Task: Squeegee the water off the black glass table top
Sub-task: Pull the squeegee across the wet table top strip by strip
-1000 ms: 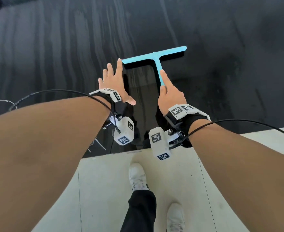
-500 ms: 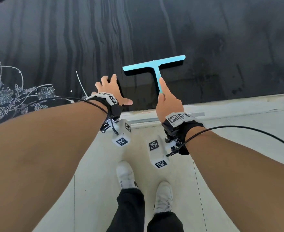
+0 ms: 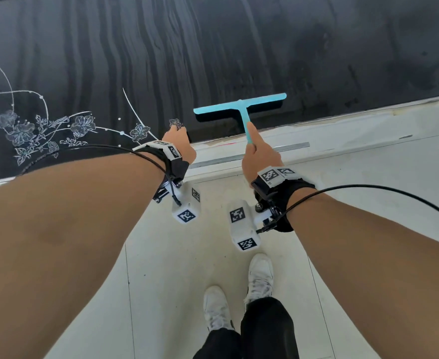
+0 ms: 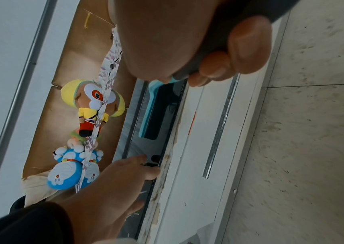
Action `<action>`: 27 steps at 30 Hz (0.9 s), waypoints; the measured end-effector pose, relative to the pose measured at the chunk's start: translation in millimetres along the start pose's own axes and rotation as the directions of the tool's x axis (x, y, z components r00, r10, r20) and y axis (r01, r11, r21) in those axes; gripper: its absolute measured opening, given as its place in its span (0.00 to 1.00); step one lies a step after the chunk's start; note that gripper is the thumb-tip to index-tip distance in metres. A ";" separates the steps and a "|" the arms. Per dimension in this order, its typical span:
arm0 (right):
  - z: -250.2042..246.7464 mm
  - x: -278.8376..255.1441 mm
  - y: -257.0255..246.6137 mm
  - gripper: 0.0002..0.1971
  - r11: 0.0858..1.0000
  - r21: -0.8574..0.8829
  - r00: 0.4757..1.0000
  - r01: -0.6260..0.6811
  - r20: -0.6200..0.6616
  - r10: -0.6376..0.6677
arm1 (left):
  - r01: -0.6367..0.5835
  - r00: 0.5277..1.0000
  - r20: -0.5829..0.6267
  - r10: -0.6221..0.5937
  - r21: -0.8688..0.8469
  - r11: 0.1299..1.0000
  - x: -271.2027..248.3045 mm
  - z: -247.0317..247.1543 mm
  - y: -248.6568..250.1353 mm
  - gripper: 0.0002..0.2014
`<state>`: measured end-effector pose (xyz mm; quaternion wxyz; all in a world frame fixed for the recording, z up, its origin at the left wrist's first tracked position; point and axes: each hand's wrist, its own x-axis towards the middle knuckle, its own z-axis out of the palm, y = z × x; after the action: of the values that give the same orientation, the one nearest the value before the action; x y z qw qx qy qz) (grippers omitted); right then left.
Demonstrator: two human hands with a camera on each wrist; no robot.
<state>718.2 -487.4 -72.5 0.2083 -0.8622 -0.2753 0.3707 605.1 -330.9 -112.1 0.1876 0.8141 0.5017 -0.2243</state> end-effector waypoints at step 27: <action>-116.6 -84.5 -5.0 0.29 0.860 -0.481 0.972 0.169 0.224 -0.066 | -0.115 0.977 0.187 0.102 0.056 0.992 -97.3 -77.0 48.3 0.24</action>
<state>756.0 -554.9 49.1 -0.0269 -0.8266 -0.4330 0.3585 623.8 -381.9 9.5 0.2177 0.8220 0.4292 -0.3046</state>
